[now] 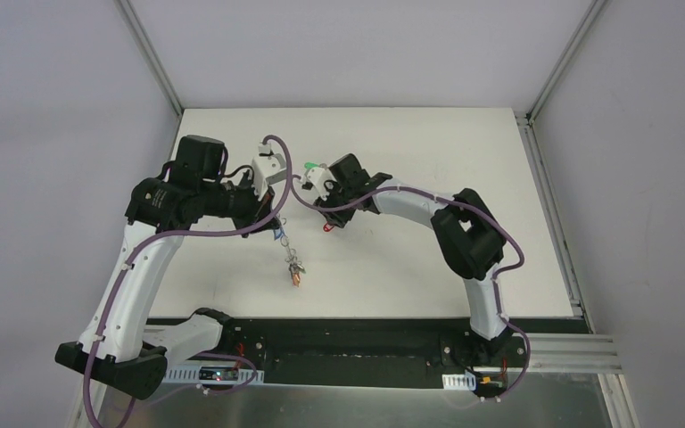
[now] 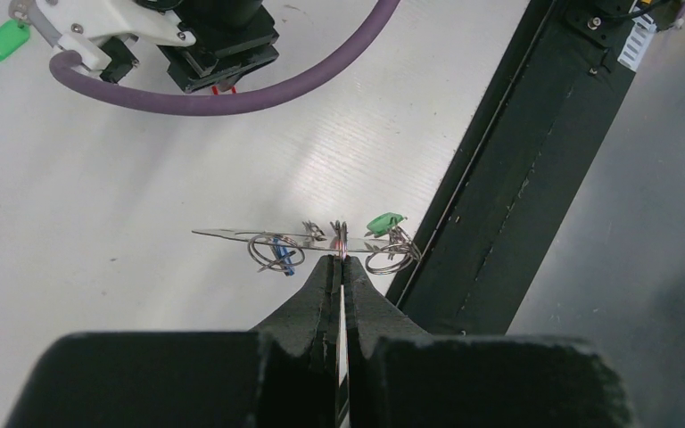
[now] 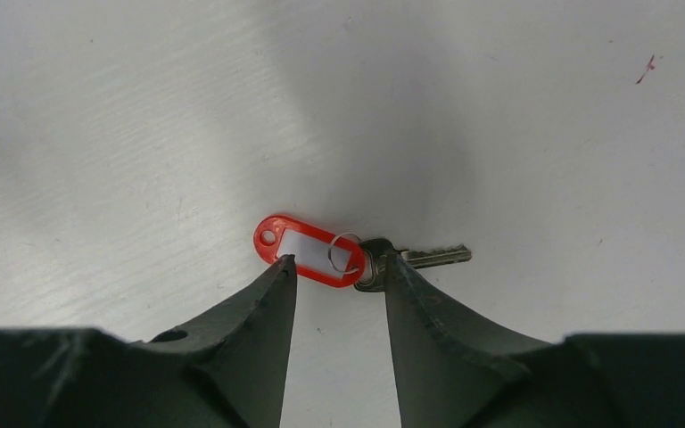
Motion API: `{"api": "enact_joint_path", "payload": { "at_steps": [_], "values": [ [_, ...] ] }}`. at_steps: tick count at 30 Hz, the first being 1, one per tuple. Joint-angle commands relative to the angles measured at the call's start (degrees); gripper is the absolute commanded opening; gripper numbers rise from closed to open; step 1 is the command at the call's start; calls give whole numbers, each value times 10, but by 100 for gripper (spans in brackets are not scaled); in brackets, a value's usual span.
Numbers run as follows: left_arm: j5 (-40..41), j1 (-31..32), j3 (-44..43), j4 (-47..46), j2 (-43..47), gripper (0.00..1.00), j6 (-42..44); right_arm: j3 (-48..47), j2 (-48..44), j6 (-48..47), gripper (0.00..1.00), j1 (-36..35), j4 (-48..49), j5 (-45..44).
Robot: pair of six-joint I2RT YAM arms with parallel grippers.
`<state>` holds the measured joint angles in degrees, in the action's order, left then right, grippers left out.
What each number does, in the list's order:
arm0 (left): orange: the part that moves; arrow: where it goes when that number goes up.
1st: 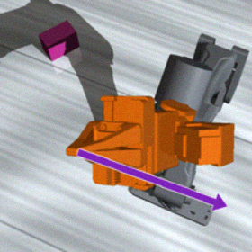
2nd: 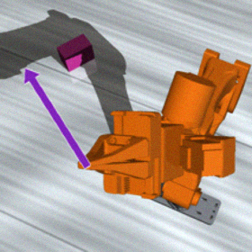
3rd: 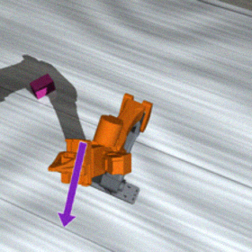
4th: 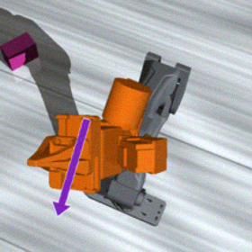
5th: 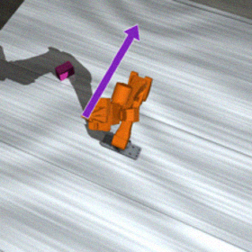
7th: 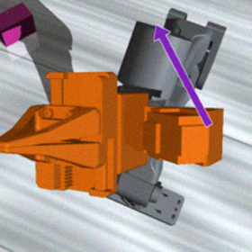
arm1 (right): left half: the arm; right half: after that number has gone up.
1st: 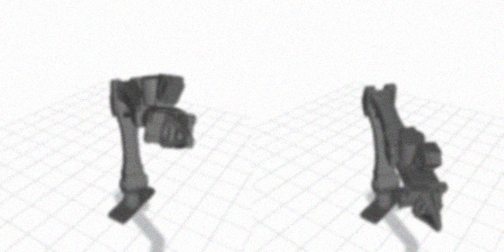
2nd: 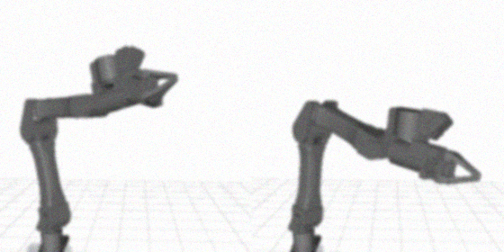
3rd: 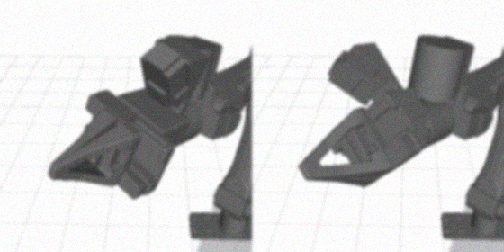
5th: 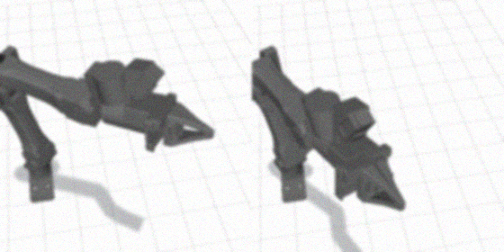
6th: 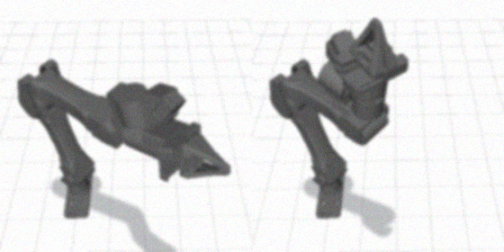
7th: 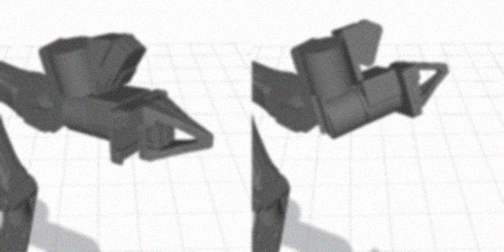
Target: Put the keys on the keyring
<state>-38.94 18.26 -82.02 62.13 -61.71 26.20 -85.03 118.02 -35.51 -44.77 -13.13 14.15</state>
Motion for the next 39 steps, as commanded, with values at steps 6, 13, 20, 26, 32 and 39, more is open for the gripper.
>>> {"api": "enact_joint_path", "payload": {
  "at_steps": [6,13,20,26,32,39],
  "values": [
    [-20,-5,6,0,16,0,11,-47,24,-46,42,-13,-31,-26],
    [-21,-5,7,-2,18,0,12,-49,33,-56,37,-16,-34,-39],
    [-26,-5,10,-7,15,0,9,-48,36,-62,30,-17,-34,-43],
    [-26,-5,11,-8,15,0,10,-50,38,-63,16,-16,-33,-43],
    [-26,-5,9,-7,13,0,10,-56,35,-66,8,-16,-34,-44],
    [-28,-5,8,-8,9,0,8,-58,24,-67,4,-15,-37,-46]
  ]
}}
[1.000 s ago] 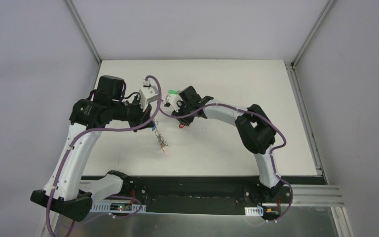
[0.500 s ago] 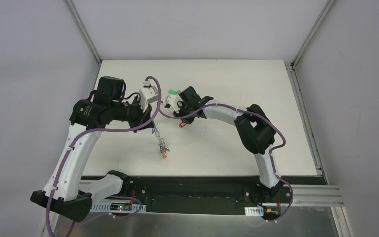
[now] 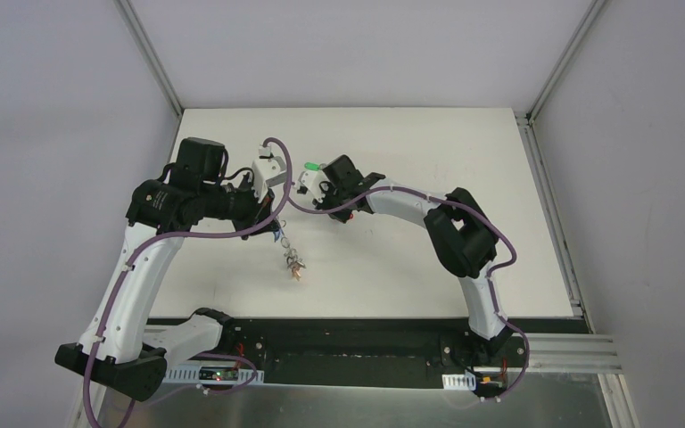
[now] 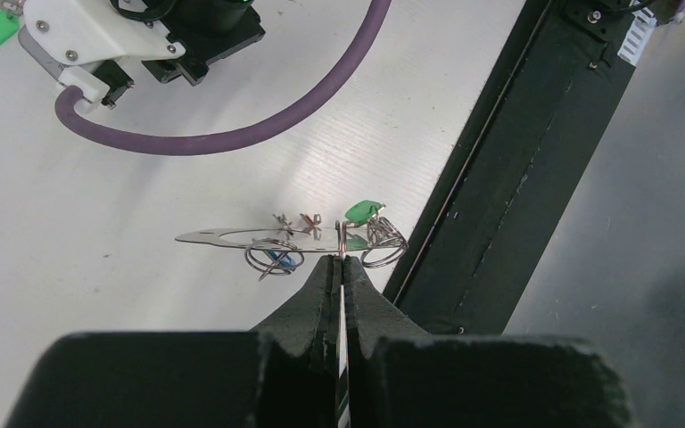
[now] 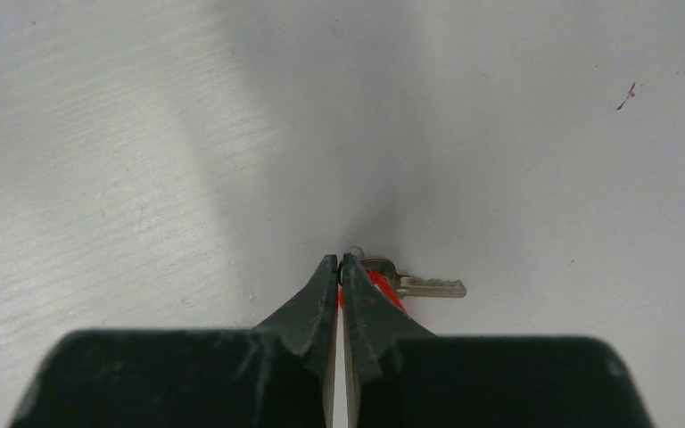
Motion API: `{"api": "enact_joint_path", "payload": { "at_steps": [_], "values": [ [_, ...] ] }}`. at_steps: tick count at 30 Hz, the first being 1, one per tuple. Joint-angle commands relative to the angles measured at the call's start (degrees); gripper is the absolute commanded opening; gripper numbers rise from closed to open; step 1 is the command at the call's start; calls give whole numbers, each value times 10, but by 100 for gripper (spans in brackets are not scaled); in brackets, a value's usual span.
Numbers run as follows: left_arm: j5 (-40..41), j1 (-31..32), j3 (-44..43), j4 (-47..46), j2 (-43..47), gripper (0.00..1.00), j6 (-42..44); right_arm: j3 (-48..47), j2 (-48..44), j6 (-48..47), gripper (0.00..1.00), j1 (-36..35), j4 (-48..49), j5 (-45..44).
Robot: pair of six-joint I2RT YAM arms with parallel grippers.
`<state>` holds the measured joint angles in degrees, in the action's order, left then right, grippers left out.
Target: Put the keys on the keyring
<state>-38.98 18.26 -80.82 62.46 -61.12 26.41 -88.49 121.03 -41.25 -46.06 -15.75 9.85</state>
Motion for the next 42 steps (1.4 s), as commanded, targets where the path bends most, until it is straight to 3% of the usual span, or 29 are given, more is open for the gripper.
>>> {"api": "enact_joint_path", "payload": {
  "at_steps": [1,11,28,42],
  "values": [
    [-28,-5,-4,-12,3,0,6,-23,-8,-9,4,-1,-11,-3],
    [-28,-5,-6,-16,-3,0,7,-19,-28,22,0,24,-14,39],
    [-37,-5,-14,-29,-27,0,0,9,-84,152,0,137,9,300],
    [-53,6,-3,-141,-52,0,-32,79,-251,242,0,165,35,491]
  ]
}}
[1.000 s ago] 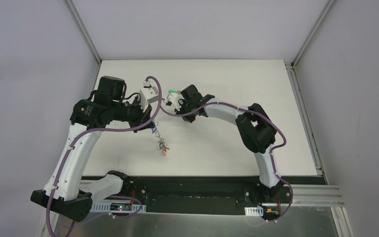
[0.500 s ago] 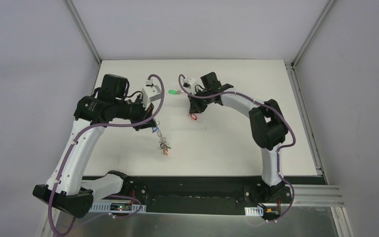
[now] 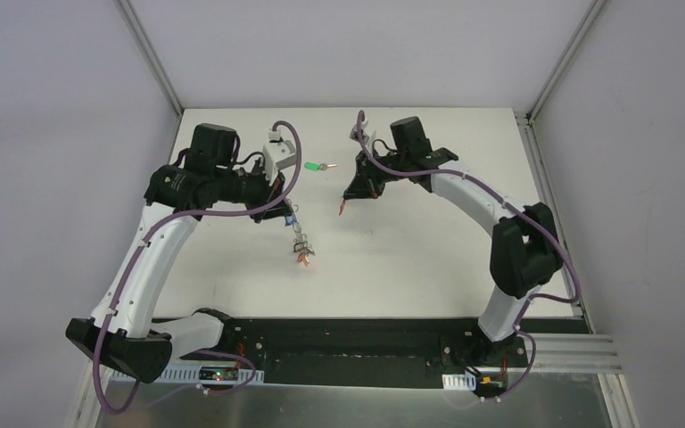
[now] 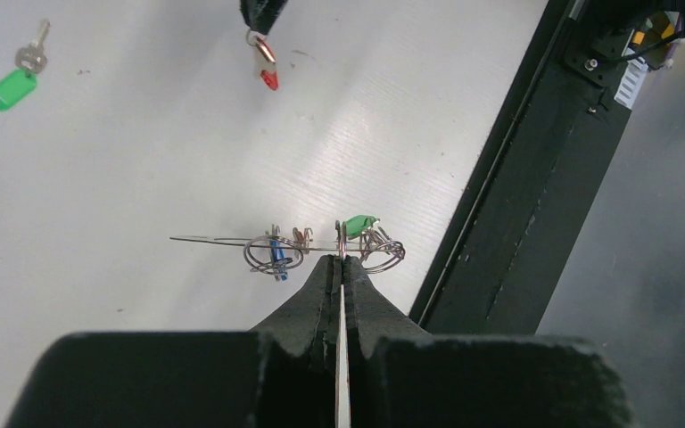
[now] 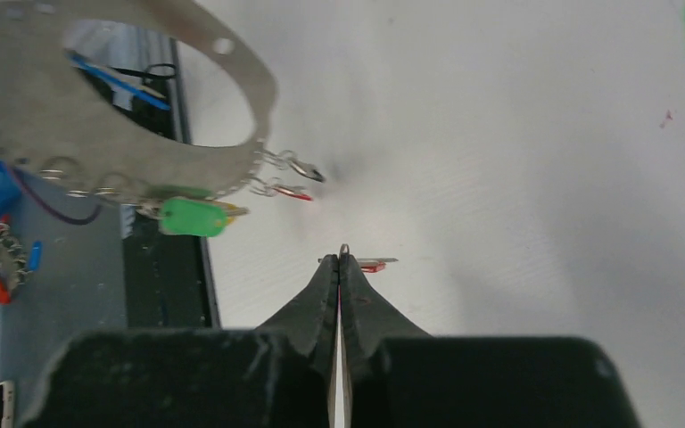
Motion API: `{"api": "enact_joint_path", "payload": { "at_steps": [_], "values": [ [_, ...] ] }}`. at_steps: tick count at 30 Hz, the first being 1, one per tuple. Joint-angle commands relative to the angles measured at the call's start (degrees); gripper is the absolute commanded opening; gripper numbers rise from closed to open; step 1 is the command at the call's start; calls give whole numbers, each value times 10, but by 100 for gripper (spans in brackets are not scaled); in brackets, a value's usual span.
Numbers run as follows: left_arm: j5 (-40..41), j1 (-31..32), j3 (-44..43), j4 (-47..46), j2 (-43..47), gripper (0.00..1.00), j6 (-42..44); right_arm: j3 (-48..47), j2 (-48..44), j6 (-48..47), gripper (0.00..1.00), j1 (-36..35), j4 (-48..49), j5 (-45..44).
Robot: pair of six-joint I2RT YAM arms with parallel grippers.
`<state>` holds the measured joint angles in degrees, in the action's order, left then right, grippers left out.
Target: Put the keys on the keyring
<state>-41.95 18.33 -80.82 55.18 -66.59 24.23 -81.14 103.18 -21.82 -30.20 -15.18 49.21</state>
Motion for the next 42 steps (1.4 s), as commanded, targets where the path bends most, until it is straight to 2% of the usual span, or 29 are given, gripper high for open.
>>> {"api": "enact_joint_path", "payload": {
  "at_steps": [1,7,13,16,18,21,25,27,32,37,42],
  "values": [
    [-22,9,-2,-79,2,0,-9,8,-82,65,0,8,37,111],
    [-30,29,-1,-121,2,0,26,26,-123,205,0,12,128,188],
    [-63,64,-4,-93,-5,0,103,55,-146,371,0,11,257,226],
    [-43,93,-4,-64,-2,0,161,78,-151,437,0,10,329,248],
    [-37,108,-21,-32,-11,0,187,85,-156,435,0,7,340,264],
    [-75,117,-23,-13,-18,0,189,97,-167,411,0,1,339,272],
    [-121,134,-12,-8,-19,0,178,109,-178,386,0,-6,337,279],
    [-117,143,-2,-12,-14,0,183,111,-179,387,0,-11,330,277],
    [-50,168,-6,-6,-8,0,216,117,-178,411,0,-37,328,276],
    [23,181,-33,28,-13,0,303,130,-170,435,0,-60,347,290],
    [113,193,-47,41,-15,0,355,147,-167,463,0,-64,379,296]
  ]
}}
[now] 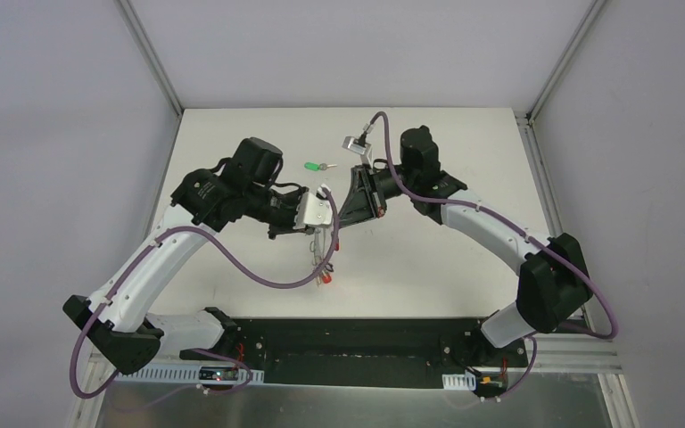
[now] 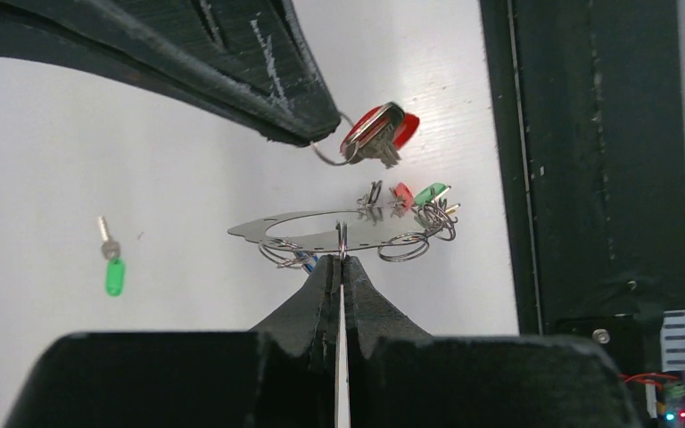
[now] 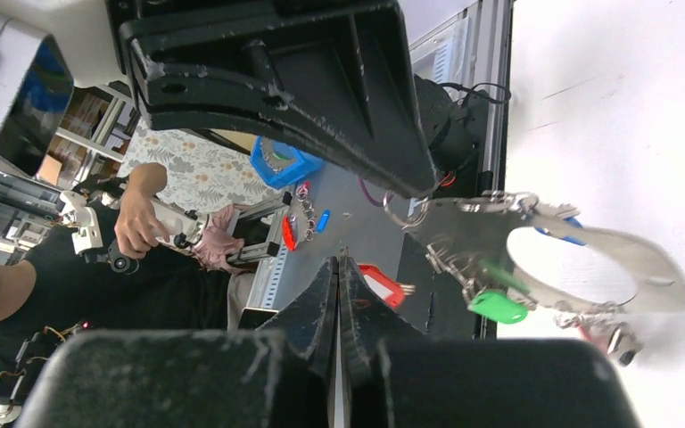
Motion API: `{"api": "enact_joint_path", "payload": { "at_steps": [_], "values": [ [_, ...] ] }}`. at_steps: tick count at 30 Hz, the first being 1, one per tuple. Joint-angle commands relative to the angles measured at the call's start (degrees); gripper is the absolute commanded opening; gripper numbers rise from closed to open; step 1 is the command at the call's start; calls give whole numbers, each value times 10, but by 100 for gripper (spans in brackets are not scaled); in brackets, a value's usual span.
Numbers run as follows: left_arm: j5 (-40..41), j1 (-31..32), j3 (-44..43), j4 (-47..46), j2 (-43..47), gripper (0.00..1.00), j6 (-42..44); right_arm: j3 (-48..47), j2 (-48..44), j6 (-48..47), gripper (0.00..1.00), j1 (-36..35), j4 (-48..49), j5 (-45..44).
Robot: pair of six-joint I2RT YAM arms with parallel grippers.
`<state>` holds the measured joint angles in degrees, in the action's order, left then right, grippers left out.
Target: Put the keys on the keyring
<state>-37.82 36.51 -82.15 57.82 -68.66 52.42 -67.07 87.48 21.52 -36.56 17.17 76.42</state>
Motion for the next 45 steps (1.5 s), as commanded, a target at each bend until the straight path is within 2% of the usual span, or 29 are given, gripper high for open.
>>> {"api": "enact_joint_path", "payload": {
  "at_steps": [1,7,16,23,45],
  "values": [
    [83,15,-37,16,5,0,79,8,-7,35,0,-2,60,23],
    [143,39,-38,20,0,0,112,9,16,89,0,-6,106,2],
    [156,59,-7,15,11,0,130,9,56,131,0,-23,135,-14],
    [141,65,1,24,14,0,131,1,80,158,0,-32,165,-9],
    [113,66,12,35,18,0,131,-33,113,180,0,-32,168,-9]
  ]
}}
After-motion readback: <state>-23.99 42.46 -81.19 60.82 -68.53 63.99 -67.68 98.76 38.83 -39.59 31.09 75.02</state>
